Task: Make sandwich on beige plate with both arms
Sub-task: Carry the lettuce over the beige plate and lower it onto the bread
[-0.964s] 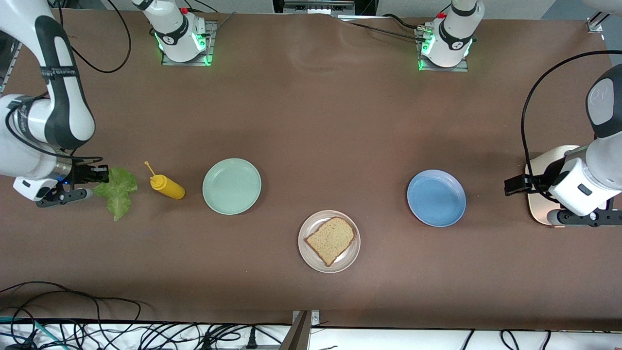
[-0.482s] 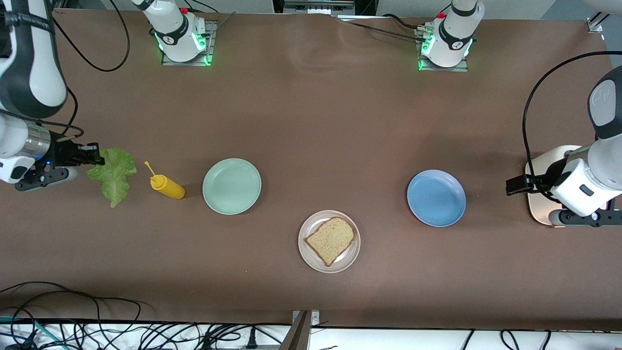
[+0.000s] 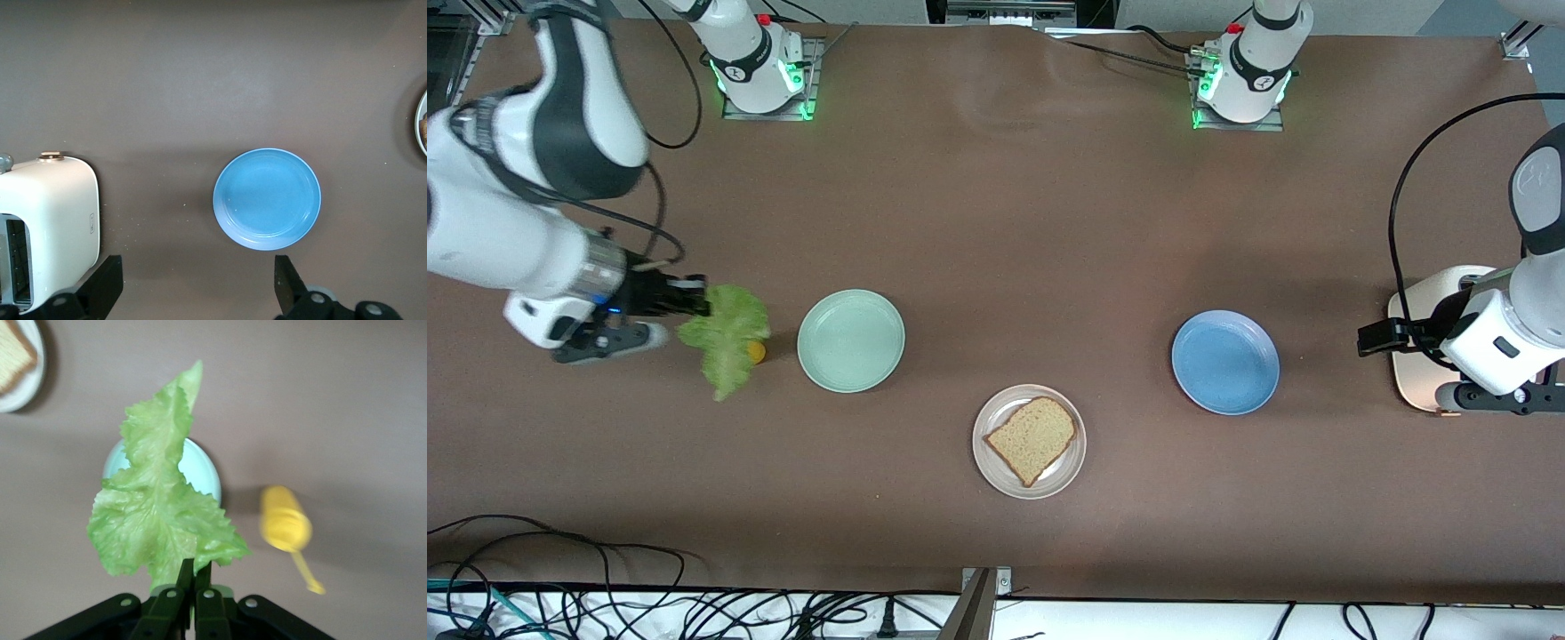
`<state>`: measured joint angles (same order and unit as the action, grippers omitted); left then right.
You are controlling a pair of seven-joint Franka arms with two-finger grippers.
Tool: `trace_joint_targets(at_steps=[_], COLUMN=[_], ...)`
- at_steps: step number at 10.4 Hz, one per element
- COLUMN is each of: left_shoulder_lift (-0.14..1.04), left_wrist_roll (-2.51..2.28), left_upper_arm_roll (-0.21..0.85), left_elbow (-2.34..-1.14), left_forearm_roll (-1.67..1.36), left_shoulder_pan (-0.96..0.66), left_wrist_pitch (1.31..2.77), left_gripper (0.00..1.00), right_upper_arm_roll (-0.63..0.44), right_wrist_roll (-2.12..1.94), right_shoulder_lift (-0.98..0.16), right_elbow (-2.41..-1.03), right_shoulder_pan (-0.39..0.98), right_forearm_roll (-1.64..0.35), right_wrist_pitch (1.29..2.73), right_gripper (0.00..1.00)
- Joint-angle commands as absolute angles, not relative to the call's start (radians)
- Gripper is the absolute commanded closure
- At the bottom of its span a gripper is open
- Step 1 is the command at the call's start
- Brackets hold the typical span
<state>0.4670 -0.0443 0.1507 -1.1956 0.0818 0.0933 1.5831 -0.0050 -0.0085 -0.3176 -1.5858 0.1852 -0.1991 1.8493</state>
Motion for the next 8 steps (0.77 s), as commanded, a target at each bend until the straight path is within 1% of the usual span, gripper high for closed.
trace_joint_targets(at_steps=[1,3,4,6,8], left_shoulder_lift=[0.439,0.439,0.439,0.439,0.439], left_wrist_roll=[-0.018,-0.015,0.000,0.041,0.069], left_upper_arm_roll=[0.160,0.158,0.158,0.158,0.158], left_elbow=[-1.223,-1.223,-1.223,-1.221,-1.221], left_forearm_roll=[0.115,0.117,0.117,0.117,0.117], left_shoulder_pan=[0.104,0.106,0.112,0.136,0.181], left_wrist_pitch=[1.574,1.574,1.574,1.575,1.574], left_gripper=[0.00,0.00,0.00,0.00,0.00], right_upper_arm_roll=[-0.021,-0.025,-0.035,-0.038,-0.047], right_wrist_roll=[0.227,0.407,0.485,0.688,0.843], right_shoulder_lift=[-0.476,-0.602,-0.656,-0.771,-0.889], right_elbow=[-1.381,-1.214,-1.163,-1.090,-1.048], right_shoulder_pan=[0.303,0.383,0.428,0.506,0.570], right_forearm_roll=[-0.256,-0.261,-0.262,-0.262,-0.262], right_wrist_pitch=[1.858,1.861,1.893,2.062,2.269], right_gripper=[1.00,1.00,1.00,1.00,1.00])
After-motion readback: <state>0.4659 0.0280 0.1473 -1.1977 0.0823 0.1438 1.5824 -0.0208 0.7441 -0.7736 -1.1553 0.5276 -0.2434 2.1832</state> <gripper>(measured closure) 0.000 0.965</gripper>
